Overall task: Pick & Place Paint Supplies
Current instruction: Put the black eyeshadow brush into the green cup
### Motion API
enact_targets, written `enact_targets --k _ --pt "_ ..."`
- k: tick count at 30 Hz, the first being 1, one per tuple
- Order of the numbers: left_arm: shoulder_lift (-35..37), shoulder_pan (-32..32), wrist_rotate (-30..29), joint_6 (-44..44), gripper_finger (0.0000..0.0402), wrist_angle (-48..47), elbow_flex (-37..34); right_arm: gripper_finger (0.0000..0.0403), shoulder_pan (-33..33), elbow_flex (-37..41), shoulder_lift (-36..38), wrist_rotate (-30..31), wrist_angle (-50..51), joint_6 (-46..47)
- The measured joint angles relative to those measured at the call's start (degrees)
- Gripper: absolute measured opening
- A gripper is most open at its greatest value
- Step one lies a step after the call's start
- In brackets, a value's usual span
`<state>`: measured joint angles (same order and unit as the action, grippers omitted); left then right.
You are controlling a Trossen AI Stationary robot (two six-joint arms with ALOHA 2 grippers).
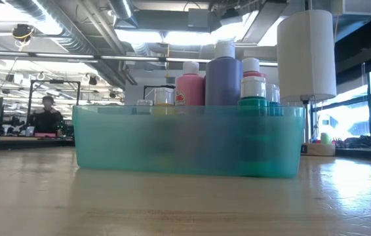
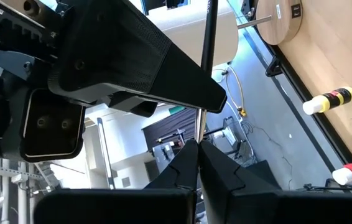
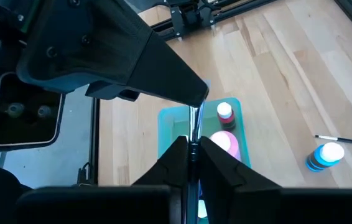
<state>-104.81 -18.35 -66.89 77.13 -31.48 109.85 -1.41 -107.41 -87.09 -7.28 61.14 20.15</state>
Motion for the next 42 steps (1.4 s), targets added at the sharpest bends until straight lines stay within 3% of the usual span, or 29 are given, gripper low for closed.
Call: enact_targets --k 8,15,21,32,37,42 --pt "0.0 0.0 0.3 -5.8 0.0018 0.8 0.0 0.0029 0.0 0.0 0.0 -0.2 0.0 -1.0" --pt "0.0 0.5 0.2 -6.9 0.0065 2.0 0.0 0.0028 -0.1 0.0 0.0 -0.4 0.1 -1.5" --pt "1.0 1.5 -3.3 -10.5 0.0109 4.7 0.0 0.0028 -0.1 0.0 0.1 0.0 2.4 -0.6" --pt "3.5 3.8 -11.9 -15.0 0.0153 3.6 0.1 0.0028 -0.1 0.0 7.8 2.6 11.3 4.9" --pt "4.2 4.9 -12.4 -18.4 0.0154 -0.1 0.1 0.0028 -0.7 0.0 11.7 -3.1 19.8 -1.2" --pt "4.5 6.3 -12.7 -21.3 0.0155 -2.8 0.1 0.0028 -2.6 0.0 12.3 -3.3 27.2 3.3"
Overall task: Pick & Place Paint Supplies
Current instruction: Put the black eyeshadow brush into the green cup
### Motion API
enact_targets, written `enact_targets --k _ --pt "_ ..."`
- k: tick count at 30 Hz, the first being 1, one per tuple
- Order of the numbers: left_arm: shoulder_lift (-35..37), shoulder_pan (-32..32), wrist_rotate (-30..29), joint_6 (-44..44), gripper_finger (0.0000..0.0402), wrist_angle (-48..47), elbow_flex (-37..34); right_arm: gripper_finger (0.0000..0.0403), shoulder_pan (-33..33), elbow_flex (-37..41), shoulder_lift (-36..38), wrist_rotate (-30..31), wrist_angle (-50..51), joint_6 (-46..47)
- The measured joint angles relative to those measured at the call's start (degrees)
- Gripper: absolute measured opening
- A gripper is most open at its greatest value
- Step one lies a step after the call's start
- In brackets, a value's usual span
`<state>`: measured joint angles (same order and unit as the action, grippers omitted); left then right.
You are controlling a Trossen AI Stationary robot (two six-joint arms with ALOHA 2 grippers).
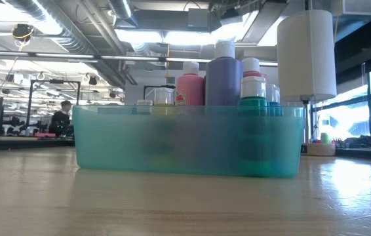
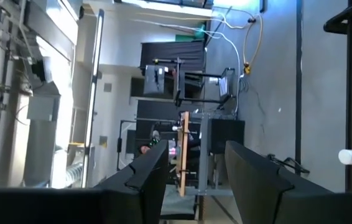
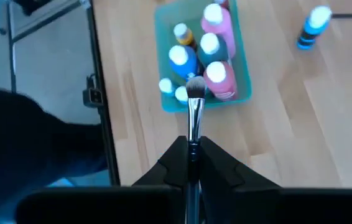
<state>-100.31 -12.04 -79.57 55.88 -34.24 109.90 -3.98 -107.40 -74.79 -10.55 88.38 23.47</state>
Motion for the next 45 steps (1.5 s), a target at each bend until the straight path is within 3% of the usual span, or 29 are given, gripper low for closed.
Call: enact_targets --k 7,12,17,24,27,33,40,45 --pt "0.2 1.7 0.2 -5.0 0.0155 -3.4 0.0 0.0026 -2.0 0.0 -0.1 0.8 -6.9 1.4" --pt "0.2 2.6 0.3 -9.6 0.0155 -7.8 0.0 0.0025 -3.3 -3.6 3.4 -0.3 1.7 1.1" --pt "0.2 3.6 0.3 -15.9 0.0155 -13.4 0.0 0.0024 -5.2 -4.8 12.5 0.0 1.2 1.4" --pt "0.2 4.1 0.4 -21.0 0.0155 -19.3 0.0 0.0024 -6.0 -1.3 28.5 10.0 -1.0 -2.2" --pt "0.2 4.1 0.4 -22.9 0.0155 -21.0 0.0 0.0024 -5.4 4.5 36.0 6.9 -6.9 -9.2" --pt "0.2 4.1 3.0 -27.8 0.0155 -26.6 0.0 0.0024 -2.7 23.2 52.6 -3.3 -29.4 -16.1" --pt "0.2 4.2 4.0 -34.7 0.0155 -35.0 0.0 0.0024 3.0 48.9 65.1 -14.7 -49.8 -15.9" --pt "0.2 4.4 9.5 -37.3 0.0155 -35.5 0.0 0.0024 5.6 60.7 69.9 -18.2 -58.0 -12.5"
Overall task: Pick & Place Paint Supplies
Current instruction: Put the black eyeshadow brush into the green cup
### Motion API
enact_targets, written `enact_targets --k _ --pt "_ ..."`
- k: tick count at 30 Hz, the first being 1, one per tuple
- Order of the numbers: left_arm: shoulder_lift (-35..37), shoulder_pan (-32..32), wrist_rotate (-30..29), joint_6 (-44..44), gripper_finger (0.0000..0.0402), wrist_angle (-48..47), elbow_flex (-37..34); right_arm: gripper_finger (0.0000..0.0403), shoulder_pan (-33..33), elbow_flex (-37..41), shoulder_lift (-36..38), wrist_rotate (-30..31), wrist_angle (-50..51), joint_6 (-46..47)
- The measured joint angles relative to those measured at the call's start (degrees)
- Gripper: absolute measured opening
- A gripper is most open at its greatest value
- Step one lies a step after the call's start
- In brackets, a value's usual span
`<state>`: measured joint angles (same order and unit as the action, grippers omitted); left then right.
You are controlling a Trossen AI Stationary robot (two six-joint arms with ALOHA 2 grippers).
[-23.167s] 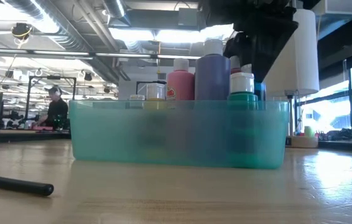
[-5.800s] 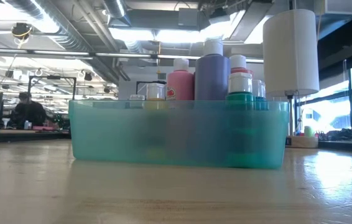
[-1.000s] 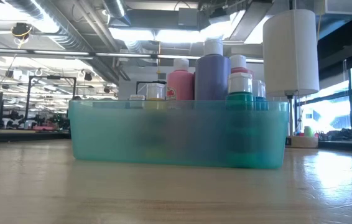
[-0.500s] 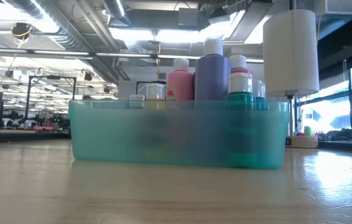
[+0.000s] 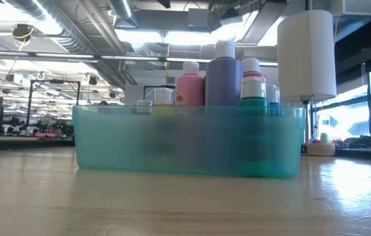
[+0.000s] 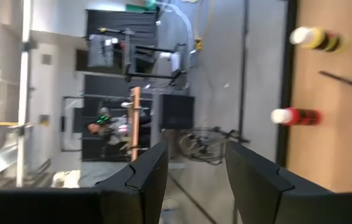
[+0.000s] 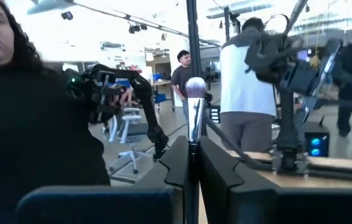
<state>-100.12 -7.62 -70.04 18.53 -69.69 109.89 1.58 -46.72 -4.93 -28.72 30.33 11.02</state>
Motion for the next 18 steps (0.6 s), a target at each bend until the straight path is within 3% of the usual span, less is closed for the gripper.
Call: enact_targets --k 8,14,18 --pt "0.0 0.7 5.7 0.0 0.0155 0.0 0.0 0.0024 0.3 16.6 4.7 -3.1 -19.3 5.4" --pt "0.0 1.6 19.0 -1.4 0.0155 1.0 0.0 0.0024 -0.3 24.6 4.7 -11.0 -32.6 11.4" --pt "0.0 1.8 25.8 -3.0 0.0155 4.5 0.0 0.0024 -2.1 25.0 4.7 -12.0 -30.6 9.9"
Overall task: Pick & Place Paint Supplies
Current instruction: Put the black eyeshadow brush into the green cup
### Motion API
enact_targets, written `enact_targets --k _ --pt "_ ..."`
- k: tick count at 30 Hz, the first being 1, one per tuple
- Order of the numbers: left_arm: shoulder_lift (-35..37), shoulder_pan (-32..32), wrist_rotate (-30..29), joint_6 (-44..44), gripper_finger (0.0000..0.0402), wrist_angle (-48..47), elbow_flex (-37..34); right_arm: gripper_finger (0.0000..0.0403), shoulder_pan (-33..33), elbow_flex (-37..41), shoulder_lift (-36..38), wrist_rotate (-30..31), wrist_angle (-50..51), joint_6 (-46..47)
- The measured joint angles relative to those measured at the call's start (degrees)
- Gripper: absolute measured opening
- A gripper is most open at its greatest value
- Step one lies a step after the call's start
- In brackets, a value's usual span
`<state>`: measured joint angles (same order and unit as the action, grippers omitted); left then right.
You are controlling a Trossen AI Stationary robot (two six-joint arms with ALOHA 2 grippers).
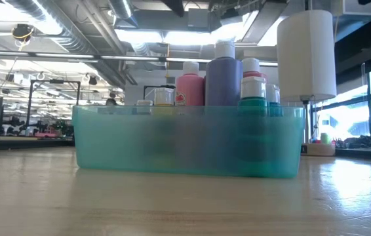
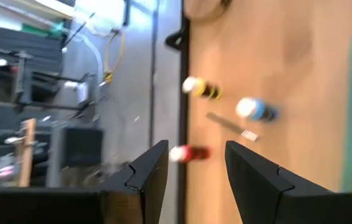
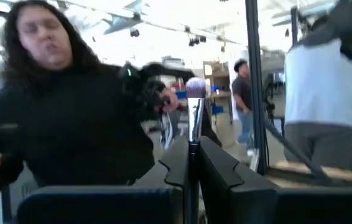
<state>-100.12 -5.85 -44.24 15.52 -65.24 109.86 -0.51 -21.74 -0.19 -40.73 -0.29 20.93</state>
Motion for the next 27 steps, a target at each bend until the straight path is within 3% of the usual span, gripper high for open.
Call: enact_targets --k 7,11,23,27 --pt "0.0 0.0 6.6 0.1 0.0155 7.9 0.0 0.0024 -3.0 1.2 0.0 4.8 5.3 -5.0" --pt "0.0 0.0 9.0 0.1 0.0155 8.9 0.0 0.0024 -4.4 4.5 0.0 8.4 1.7 -6.2" --pt "0.0 0.0 13.2 0.1 0.0155 15.7 0.0 0.0024 -8.7 14.3 0.0 10.6 -5.6 -3.9" --pt "0.0 -0.1 18.7 -4.3 0.0155 21.7 0.0 0.0024 -10.2 16.3 0.0 12.3 -5.6 -1.9"
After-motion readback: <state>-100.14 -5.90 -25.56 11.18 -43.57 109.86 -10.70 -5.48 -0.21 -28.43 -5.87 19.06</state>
